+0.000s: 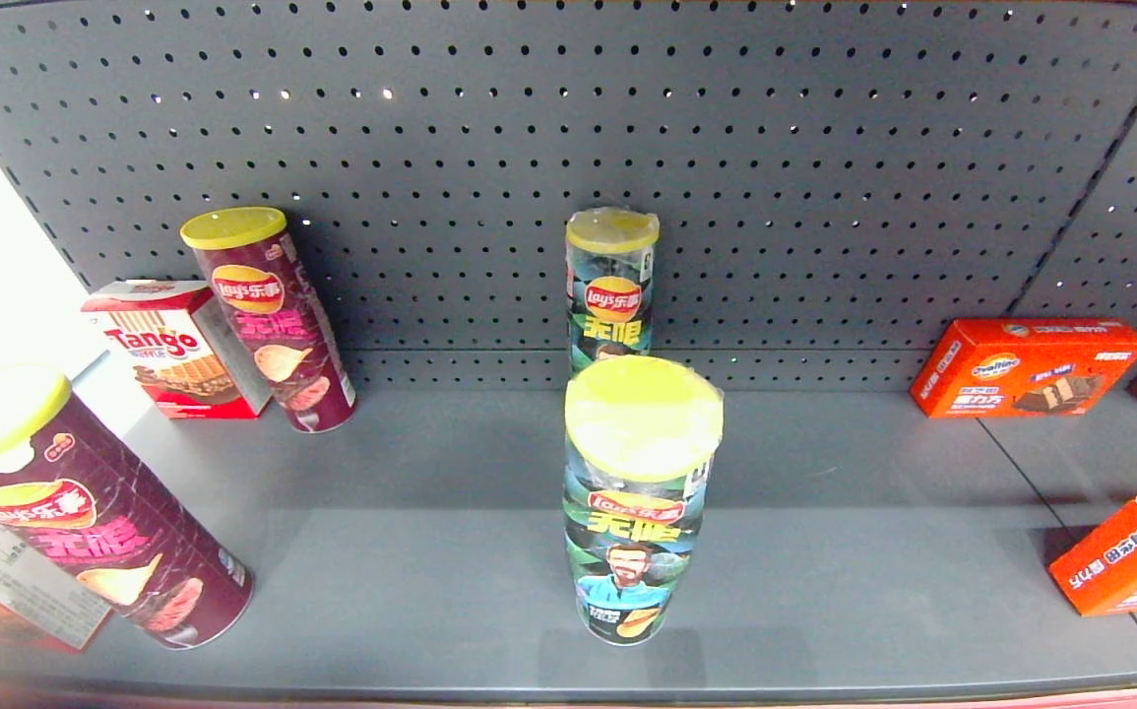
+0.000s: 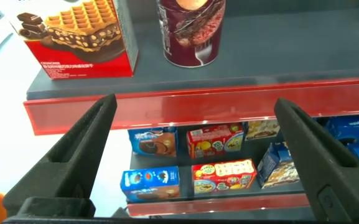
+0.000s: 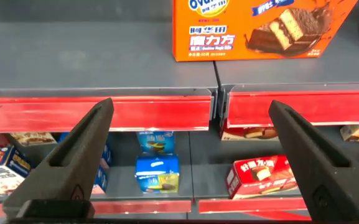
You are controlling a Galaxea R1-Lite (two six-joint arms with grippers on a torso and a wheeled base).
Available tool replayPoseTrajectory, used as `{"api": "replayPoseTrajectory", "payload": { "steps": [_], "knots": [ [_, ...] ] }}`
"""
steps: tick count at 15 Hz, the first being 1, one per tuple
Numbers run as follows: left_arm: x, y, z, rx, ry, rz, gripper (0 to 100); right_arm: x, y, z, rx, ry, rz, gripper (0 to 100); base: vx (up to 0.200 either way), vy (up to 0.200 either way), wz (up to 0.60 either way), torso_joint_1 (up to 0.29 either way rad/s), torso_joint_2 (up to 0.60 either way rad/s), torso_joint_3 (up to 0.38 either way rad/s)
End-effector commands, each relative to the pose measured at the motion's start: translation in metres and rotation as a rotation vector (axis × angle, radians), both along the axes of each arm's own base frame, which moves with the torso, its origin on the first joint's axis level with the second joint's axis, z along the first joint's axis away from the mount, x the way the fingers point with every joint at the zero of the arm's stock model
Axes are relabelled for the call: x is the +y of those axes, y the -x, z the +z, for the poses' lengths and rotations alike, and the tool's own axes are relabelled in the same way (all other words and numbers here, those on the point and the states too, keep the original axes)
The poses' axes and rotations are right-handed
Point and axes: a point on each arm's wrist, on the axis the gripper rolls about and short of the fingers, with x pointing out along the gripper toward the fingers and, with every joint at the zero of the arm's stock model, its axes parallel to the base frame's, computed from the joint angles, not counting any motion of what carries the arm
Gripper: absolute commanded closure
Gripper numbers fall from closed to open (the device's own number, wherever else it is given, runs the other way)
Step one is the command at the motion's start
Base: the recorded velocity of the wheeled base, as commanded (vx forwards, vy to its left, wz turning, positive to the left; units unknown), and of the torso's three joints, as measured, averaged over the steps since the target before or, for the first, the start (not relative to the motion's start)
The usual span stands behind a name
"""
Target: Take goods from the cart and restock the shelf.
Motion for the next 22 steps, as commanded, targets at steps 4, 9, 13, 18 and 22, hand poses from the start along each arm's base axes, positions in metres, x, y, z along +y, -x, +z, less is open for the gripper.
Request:
{"api": "replayPoseTrajectory", "payload": {
  "steps": [4, 9, 13, 18, 22],
  "knots": [
    [0.0002, -0.0002, -0.0006, 0.001, 0.016, 0.008, 0, 0.0001, 0.0006, -0.0002, -0.008, 0.001, 0.003, 0, 0.000, 0.000, 0.00, 0.000, 0.00, 0.000],
    [0.0001, -0.0001, -0.0004, 0.001, 0.014, 0.004, 0, 0.0001, 0.0006, -0.0002, -0.008, 0.002, 0.003, 0, -0.040, 0.000, 0.00, 0.000, 0.00, 0.000],
    [0.0001, -0.0002, -0.0006, 0.001, 0.016, 0.004, 0, 0.0001, 0.0006, -0.0002, -0.008, 0.002, 0.003, 0, -0.050, 0.000, 0.00, 0.003, 0.00, -0.001],
    [0.0002, -0.0002, -0.0006, 0.001, 0.017, 0.008, 0, 0.0000, 0.0006, -0.0002, -0.008, 0.002, 0.004, 0, 0.000, 0.000, 0.00, 0.000, 0.00, 0.000],
    [0.0002, -0.0002, -0.0006, 0.001, 0.017, 0.008, 0, 0.0001, 0.0006, -0.0002, -0.008, 0.001, 0.003, 0, 0.000, 0.000, 0.00, 0.000, 0.00, 0.000]
  ]
}}
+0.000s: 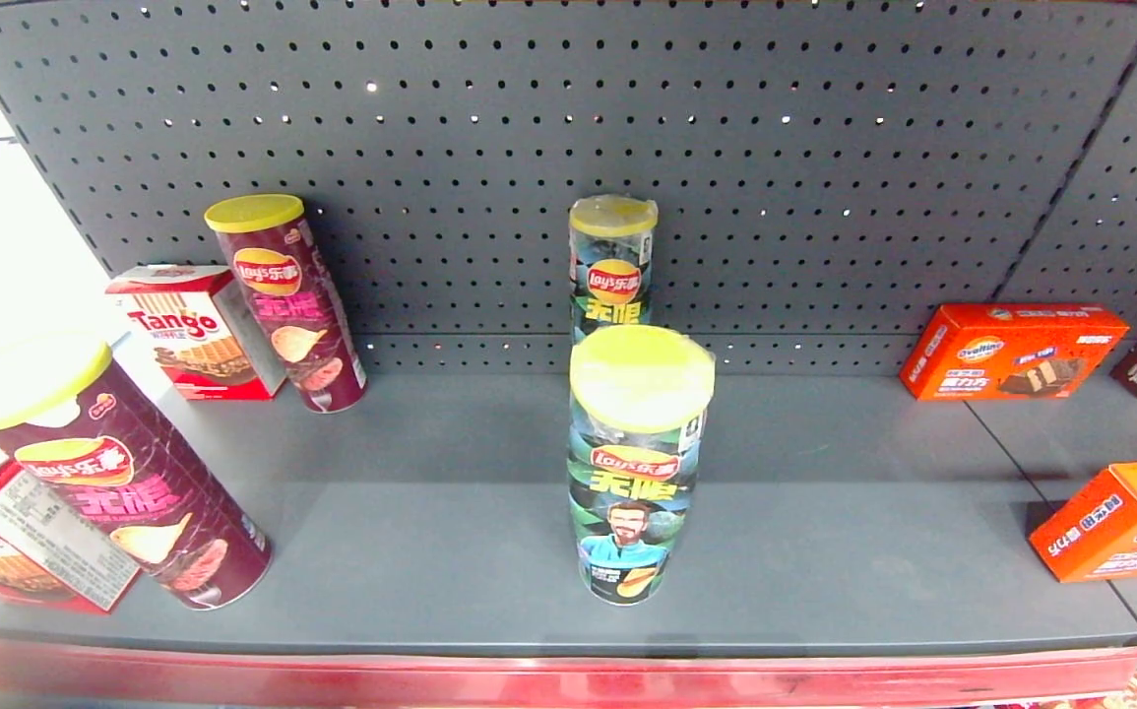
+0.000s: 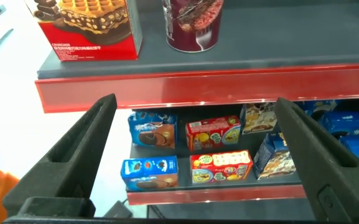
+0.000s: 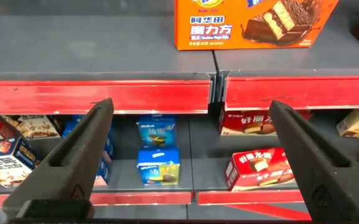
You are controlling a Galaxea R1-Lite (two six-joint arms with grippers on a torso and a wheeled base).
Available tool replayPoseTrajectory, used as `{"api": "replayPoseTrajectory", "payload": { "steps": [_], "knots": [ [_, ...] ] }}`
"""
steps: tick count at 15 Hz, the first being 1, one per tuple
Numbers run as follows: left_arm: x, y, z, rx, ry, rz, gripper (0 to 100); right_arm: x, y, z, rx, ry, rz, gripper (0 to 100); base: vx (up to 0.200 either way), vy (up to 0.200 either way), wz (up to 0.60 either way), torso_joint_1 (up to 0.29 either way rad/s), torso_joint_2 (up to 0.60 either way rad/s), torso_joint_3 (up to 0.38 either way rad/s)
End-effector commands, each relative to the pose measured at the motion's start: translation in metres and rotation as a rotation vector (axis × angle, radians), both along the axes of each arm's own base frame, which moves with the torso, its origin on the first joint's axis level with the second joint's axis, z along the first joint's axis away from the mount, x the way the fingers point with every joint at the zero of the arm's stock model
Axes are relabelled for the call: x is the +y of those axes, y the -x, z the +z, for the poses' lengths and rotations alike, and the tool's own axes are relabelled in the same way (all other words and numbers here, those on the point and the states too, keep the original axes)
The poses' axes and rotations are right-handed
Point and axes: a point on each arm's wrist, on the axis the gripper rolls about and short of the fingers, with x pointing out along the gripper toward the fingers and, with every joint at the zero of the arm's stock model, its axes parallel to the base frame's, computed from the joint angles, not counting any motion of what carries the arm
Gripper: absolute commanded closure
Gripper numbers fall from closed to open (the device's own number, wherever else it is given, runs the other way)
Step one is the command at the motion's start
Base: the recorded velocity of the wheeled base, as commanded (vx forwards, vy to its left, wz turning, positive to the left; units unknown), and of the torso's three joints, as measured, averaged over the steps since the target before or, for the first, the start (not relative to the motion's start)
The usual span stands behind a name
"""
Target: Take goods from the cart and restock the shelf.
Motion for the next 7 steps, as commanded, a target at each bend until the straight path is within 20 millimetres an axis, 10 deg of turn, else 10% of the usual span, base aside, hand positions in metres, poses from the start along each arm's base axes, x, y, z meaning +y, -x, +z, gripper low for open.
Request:
{"api": "replayPoseTrajectory", "payload": {
  "steps": [1, 7],
  "knots": [
    [0.0000, 0.0001, 0.0001, -0.001, 0.000, 0.001, 0, 0.0000, -0.0001, 0.0000, 0.001, 0.000, 0.000, 0, 0.000, 0.000, 0.00, 0.000, 0.00, 0.000],
    [0.0000, 0.0001, 0.0001, -0.005, 0.000, 0.004, 0, 0.0000, -0.0001, 0.0000, 0.001, 0.002, 0.000, 0, 0.000, 0.000, 0.00, 0.000, 0.00, 0.000]
  ]
}}
